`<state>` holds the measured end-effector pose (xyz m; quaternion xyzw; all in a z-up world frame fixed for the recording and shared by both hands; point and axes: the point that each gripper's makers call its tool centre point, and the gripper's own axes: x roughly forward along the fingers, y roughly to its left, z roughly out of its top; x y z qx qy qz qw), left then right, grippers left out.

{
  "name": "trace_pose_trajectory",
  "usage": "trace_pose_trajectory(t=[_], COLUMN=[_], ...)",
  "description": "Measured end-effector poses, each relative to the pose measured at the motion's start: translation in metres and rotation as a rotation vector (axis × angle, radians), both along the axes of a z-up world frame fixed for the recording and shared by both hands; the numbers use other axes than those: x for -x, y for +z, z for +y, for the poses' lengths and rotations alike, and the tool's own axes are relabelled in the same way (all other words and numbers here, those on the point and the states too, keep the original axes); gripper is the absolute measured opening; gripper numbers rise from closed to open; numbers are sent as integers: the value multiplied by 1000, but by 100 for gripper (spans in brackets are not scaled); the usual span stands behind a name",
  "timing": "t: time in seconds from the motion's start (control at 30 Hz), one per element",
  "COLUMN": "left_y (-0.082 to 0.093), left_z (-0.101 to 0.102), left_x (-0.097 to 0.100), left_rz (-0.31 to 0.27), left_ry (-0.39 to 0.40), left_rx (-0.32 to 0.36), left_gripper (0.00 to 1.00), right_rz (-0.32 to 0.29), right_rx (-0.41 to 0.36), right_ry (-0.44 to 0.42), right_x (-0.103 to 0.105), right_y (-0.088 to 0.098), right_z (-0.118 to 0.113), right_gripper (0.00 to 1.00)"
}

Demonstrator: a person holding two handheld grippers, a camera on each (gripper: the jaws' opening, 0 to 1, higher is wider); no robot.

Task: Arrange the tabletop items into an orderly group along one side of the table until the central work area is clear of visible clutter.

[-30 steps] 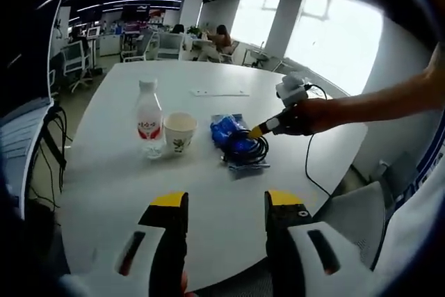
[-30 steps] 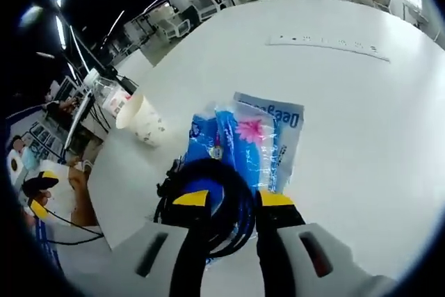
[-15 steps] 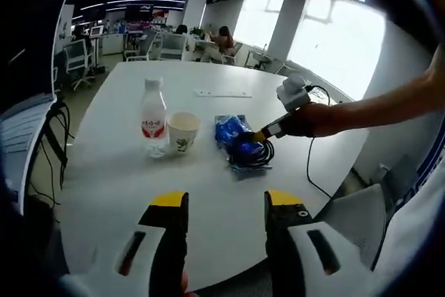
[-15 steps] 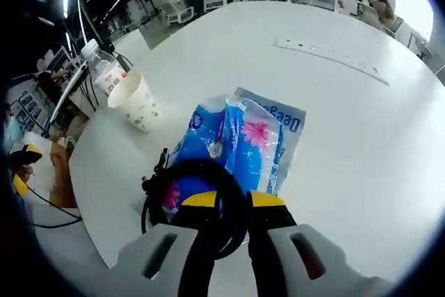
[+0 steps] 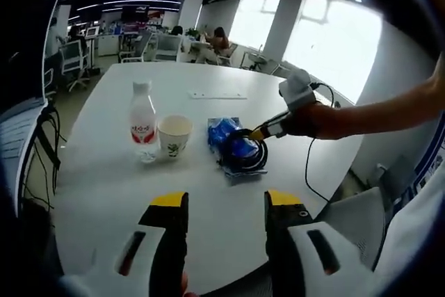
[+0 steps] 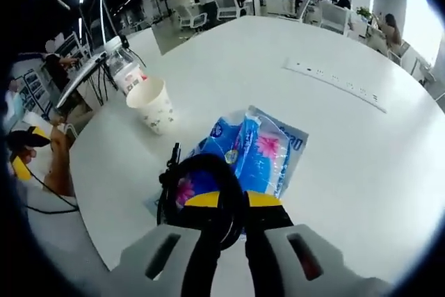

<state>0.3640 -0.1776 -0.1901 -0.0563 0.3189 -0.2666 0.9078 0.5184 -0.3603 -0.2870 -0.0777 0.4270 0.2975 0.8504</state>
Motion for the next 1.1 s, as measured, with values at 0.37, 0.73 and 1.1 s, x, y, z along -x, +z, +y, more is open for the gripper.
trace_pose_trajectory(t=[0.37, 0.73, 1.1], left_y=[-1, 1, 2], left_z=[-11, -19, -27], left_x=[-1, -4, -7], left_rz=[-1, -9, -15], left_ry=[-17, -30, -45], left_rx=[1, 1, 1], left_gripper=[43, 43, 43], right_rz=[-49, -70, -92], right_rx=[-42, -76, -103], right_ry=[13, 35, 61], right_x=[9, 18, 30], right_y=[18, 35, 46], right_z=[4, 5, 9], right_gripper=[5, 4, 2])
